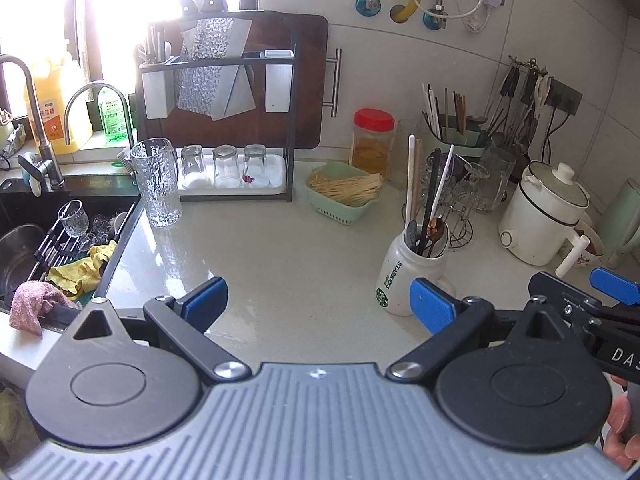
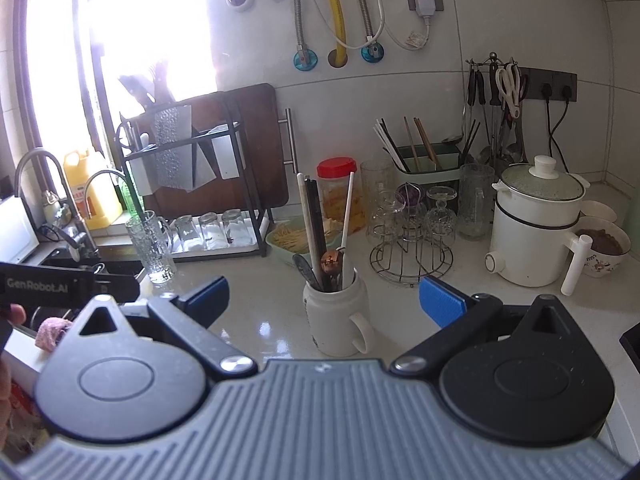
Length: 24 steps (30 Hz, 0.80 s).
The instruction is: Organize utensils
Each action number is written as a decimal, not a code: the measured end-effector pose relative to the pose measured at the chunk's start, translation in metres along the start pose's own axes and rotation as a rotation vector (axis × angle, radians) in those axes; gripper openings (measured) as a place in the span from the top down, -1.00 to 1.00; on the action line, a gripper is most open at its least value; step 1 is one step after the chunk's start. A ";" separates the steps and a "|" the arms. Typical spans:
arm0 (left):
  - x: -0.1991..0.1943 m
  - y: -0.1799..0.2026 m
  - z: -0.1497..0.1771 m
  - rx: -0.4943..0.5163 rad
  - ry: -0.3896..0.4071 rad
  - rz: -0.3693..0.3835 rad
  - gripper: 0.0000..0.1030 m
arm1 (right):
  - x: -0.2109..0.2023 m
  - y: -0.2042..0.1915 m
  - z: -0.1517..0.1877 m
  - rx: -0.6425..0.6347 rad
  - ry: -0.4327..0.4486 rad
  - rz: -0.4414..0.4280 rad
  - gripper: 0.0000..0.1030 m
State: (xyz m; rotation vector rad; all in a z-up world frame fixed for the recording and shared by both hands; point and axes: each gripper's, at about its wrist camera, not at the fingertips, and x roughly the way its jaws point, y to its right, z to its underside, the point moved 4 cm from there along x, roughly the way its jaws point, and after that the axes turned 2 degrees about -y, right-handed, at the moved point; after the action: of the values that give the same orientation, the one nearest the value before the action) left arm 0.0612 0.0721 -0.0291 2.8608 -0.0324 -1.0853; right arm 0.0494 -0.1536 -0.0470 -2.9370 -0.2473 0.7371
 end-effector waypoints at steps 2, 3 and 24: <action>0.001 -0.001 0.000 -0.002 -0.006 0.000 -0.93 | 0.000 0.001 0.000 0.006 0.001 -0.001 -1.00; 0.001 -0.002 0.000 -0.001 -0.006 0.002 -0.93 | 0.000 0.001 0.000 0.010 0.001 -0.001 -1.00; 0.006 -0.006 0.007 0.023 -0.047 0.008 -0.93 | -0.002 -0.005 0.005 0.011 0.002 0.042 -1.00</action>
State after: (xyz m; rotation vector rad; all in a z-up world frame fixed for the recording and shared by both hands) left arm 0.0611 0.0776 -0.0383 2.8521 -0.0599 -1.1579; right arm 0.0452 -0.1486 -0.0498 -2.9405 -0.1812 0.7385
